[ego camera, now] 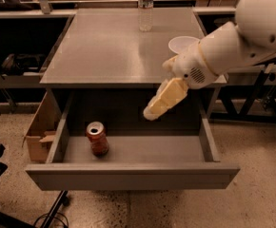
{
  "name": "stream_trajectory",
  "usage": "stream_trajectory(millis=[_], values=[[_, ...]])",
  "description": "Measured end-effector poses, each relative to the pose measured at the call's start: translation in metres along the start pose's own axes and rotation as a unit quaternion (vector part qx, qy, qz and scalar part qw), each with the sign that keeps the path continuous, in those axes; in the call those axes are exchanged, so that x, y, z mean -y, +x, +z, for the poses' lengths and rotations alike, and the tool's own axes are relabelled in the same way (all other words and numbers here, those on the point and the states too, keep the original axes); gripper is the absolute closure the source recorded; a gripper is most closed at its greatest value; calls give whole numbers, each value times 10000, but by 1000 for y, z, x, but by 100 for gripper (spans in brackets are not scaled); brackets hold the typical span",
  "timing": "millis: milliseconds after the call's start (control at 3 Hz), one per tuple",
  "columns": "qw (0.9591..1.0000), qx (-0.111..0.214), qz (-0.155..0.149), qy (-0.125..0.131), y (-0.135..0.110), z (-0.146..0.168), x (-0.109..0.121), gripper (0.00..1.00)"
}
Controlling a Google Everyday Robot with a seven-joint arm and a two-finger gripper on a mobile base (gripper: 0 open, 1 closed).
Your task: Place coke can into top drawer
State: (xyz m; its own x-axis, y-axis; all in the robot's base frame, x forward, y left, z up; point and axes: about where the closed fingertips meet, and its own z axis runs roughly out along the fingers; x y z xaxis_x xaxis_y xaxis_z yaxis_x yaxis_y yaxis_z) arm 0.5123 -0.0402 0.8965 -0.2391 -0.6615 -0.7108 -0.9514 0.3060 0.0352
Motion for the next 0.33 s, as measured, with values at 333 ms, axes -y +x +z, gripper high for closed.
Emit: stream_trajectory(millis=[333], values=[[9941,-119,45,1081,-11,-67,17,0]])
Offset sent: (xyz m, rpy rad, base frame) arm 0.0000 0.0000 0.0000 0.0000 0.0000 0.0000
